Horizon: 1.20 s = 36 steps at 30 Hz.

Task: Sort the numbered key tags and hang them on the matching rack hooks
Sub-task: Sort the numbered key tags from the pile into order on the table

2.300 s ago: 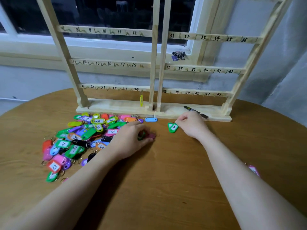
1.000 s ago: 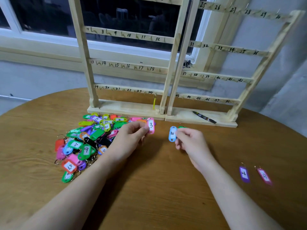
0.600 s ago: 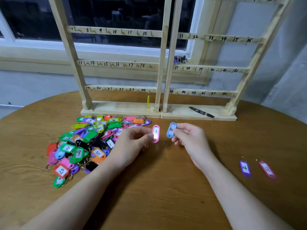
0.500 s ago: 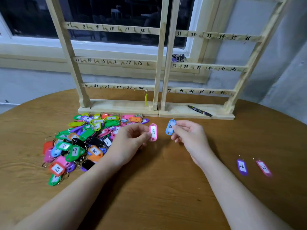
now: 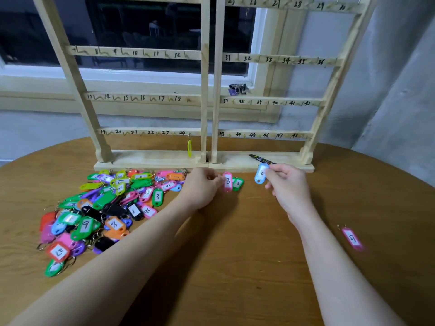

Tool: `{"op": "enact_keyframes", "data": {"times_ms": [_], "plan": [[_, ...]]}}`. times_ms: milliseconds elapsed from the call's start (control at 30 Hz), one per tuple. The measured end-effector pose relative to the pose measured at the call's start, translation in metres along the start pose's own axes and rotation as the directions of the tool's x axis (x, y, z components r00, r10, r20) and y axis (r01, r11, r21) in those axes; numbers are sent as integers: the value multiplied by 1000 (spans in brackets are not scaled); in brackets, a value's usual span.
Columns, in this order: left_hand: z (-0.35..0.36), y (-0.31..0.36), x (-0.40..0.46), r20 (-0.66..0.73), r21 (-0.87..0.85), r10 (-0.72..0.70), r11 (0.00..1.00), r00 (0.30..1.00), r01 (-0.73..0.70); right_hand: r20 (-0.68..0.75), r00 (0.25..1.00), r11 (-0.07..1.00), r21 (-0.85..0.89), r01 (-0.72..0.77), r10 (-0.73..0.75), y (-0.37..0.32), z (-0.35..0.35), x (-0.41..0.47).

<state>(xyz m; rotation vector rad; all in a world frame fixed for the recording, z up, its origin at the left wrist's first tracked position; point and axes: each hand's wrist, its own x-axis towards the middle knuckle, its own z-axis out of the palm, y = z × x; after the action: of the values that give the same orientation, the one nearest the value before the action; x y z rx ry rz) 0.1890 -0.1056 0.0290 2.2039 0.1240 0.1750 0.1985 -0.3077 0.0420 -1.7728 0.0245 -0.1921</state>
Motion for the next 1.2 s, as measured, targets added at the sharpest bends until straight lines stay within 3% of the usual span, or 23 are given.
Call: {"op": "enact_keyframes", "data": {"times_ms": [200,433,567,667,867,1033,1200], "plan": [[38,27,22,77,88,27,996,997,-33,-17,999,999,41,-35,36,0,-18,9],[64,37,35,-14,335,-15,942,1000,19,-48,994,994,56,-96,99,7,-42,19],[70,36,34,-65,393,49,919,997,-19,-40,993,994,1,-108,108,11,-48,22],[67,37,27,-108,383,104,922,989,-55,-27,991,991,10,-132,132,11,-51,22],[35,31,-14,-165,290,66,957,984,-15,74,985,987,-43,-153,156,-1,-58,0],[18,21,-68,-78,231,117,968,990,-96,185,966,972,-185,-146,181,-2,-82,-52],[0,11,-127,-7,199,177,965,984,-173,311,930,968,-215,-133,197,-11,-86,-113]]}}
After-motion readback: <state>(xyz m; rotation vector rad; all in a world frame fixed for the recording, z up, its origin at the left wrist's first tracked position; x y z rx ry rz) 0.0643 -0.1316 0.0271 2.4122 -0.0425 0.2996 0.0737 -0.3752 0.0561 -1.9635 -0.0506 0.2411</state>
